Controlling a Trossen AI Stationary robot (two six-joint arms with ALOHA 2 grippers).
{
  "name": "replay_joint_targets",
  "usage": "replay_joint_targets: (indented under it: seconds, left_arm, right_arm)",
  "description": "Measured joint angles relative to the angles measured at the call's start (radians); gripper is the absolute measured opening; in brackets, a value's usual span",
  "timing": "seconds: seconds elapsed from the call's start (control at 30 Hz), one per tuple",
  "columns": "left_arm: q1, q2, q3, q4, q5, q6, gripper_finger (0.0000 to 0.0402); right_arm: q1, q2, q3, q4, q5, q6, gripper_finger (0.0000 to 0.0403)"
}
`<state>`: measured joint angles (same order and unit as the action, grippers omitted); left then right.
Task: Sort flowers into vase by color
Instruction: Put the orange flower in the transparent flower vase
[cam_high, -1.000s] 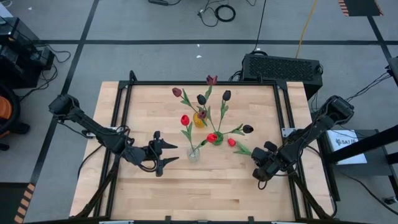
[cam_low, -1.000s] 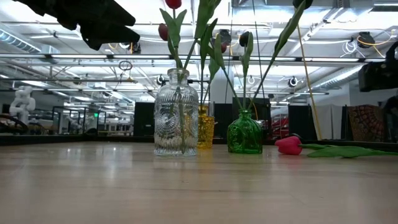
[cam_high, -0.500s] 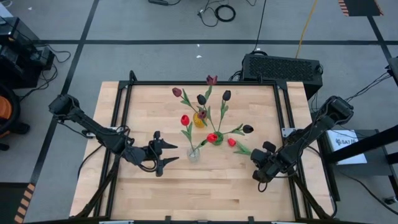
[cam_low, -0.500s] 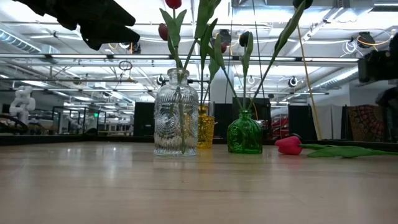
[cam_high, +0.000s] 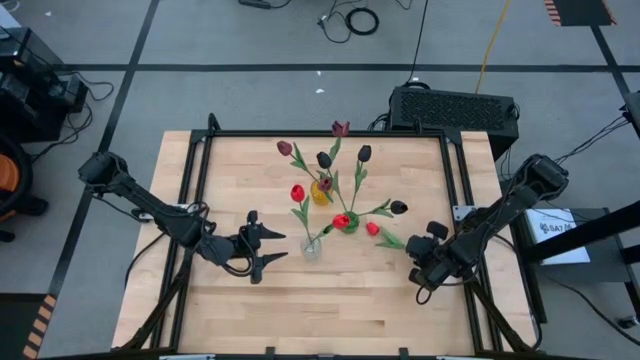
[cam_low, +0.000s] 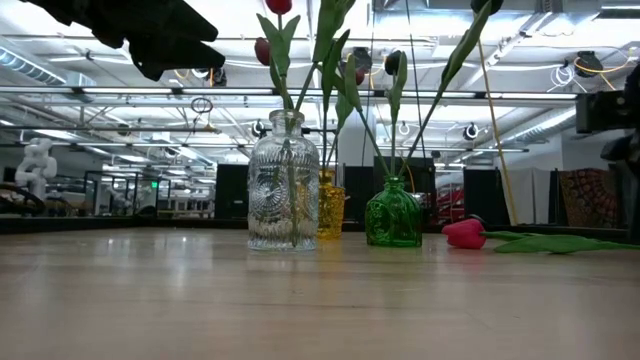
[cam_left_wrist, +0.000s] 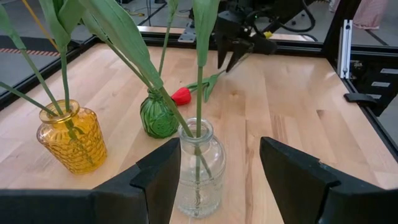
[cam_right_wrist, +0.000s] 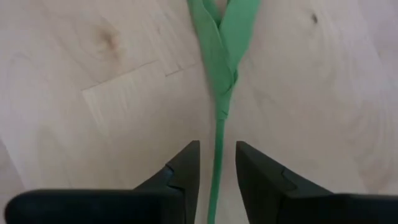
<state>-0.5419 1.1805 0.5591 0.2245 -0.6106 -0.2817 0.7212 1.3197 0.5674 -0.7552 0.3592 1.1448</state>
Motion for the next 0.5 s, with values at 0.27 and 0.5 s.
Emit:
replay_joint_targets:
  seconds: [0.27, 0.5]
  left_arm:
    - [0.000, 0.000, 0.000, -0.001, 0.000, 0.000, 0.0226]
    - [0.000, 0.000, 0.000, 0.000, 0.000, 0.000, 0.0226]
  right_arm:
    - [0.000, 0.000, -0.041, 0.047, -0.005, 0.019, 0.0095]
    - [0.000, -0.004, -0.068, 0.085, -0.015, 0.048, 0.0064]
